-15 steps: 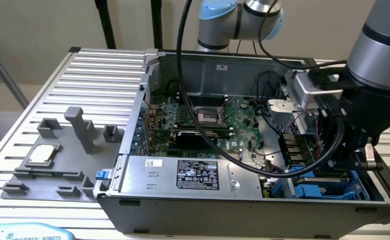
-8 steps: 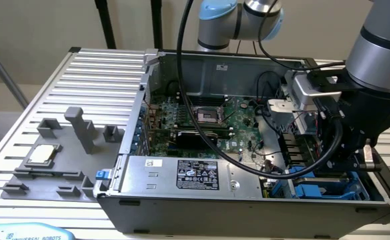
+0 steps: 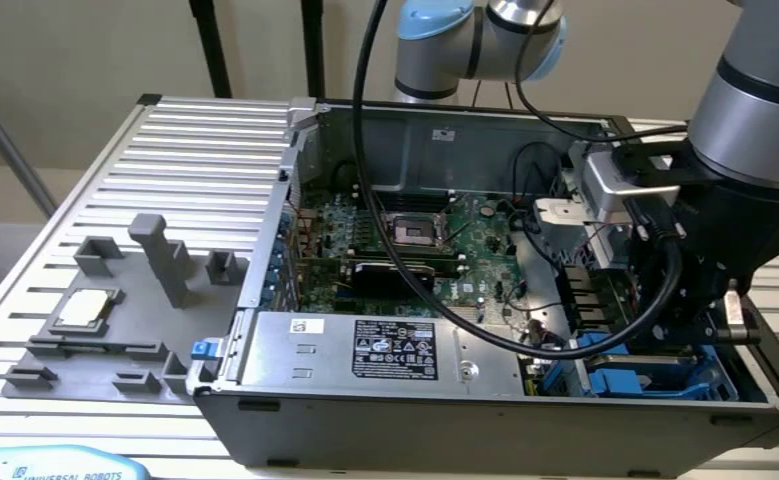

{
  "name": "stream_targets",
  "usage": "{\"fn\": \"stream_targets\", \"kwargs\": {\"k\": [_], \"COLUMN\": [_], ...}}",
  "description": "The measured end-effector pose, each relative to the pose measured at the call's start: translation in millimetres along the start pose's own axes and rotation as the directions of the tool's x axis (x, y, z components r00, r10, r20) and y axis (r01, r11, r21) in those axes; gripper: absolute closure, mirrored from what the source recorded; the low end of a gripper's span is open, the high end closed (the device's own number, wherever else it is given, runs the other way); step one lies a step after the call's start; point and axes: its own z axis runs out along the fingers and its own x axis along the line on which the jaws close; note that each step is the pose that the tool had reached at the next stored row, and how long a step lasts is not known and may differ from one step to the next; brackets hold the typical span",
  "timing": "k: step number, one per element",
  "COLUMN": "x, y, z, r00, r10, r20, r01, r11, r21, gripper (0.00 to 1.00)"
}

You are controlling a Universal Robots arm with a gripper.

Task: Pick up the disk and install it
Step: 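Insert the second disk wire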

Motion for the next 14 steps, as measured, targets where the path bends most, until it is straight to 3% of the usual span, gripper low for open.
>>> {"fn": "stream_targets", "kwargs": {"k": [1, 8, 14], "x": [0.0, 0.7, 1.6], "y": [-0.1, 1.0, 10.1], "z": [-0.5, -11.3, -20.9], "r00": [1.0, 1.0, 1.0], "r10": [0.0, 0.0, 0.0], "r20": [-0.0008, -0.0015, -0.0013], "r01": [0.0, 0.0, 0.0], "r11": [1.0, 1.0, 1.0], "r21": [-0.0001, 0.0003, 0.0057], "gripper": [0.76, 0.76, 0.76]}}
